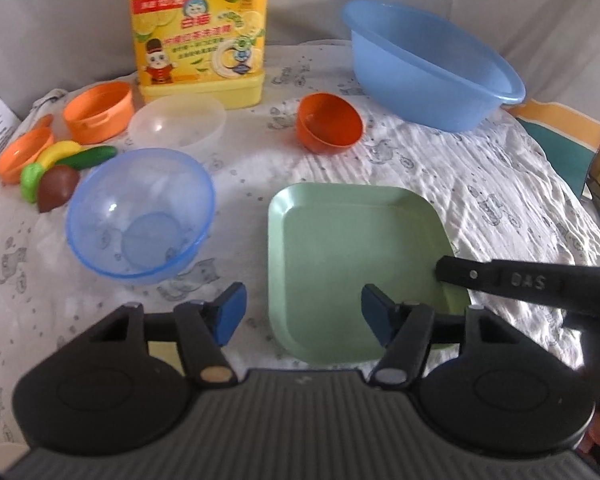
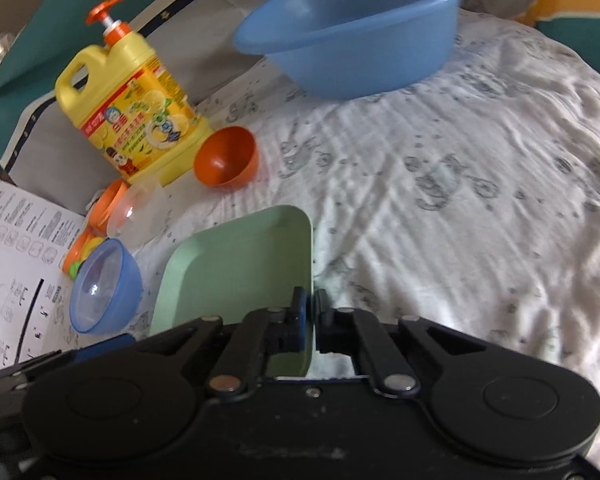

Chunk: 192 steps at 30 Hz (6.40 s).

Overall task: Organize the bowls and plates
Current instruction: 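Grip the rim of the green square plate with the right tool, then lift the green plate onto the white plate and open the right tool, then grip the rim of the yellow scalloped plate with the right tool, then lower the yellow plate onto the green plate and open the right tool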

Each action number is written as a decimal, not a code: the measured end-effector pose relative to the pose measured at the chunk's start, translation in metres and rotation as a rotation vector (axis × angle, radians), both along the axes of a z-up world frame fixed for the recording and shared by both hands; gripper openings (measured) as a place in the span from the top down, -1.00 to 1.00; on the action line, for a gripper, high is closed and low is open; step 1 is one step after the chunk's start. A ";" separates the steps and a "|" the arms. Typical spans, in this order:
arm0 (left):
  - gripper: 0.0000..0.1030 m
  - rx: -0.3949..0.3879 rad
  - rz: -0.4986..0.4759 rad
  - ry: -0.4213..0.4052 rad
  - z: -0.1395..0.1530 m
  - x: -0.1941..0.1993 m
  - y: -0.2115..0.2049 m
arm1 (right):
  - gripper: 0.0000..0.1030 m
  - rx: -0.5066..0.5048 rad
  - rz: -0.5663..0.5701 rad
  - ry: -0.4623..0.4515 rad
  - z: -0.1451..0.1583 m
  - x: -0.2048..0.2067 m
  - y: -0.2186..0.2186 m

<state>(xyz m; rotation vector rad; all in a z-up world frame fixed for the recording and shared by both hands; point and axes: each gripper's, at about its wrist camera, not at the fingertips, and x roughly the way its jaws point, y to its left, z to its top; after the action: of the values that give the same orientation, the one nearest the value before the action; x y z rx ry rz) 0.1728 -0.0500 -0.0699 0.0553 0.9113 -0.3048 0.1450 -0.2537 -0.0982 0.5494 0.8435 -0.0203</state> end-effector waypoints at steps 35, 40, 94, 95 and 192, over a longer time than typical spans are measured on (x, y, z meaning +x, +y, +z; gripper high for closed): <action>0.51 0.001 0.021 -0.028 0.017 0.003 -0.010 | 0.81 -0.166 0.007 -0.017 0.038 -0.024 0.018; 0.51 -0.002 0.024 -0.046 0.034 -0.022 0.004 | 0.81 -0.162 0.029 -0.029 0.054 -0.045 0.024; 0.43 -0.016 0.283 0.055 0.004 -0.183 0.243 | 0.32 -0.236 0.546 0.094 0.047 -0.131 0.259; 0.32 -0.015 0.284 0.054 0.004 -0.183 0.243 | 0.24 -0.232 0.546 0.090 0.048 -0.132 0.259; 0.30 0.007 0.065 -0.036 0.049 -0.074 0.134 | 0.54 -0.062 0.277 0.009 0.076 -0.047 0.163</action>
<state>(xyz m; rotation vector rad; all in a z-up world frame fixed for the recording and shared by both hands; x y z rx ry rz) 0.0992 0.0841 -0.0209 0.0374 0.8766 -0.2392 0.0979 -0.0902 -0.0226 0.3712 0.9189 0.2034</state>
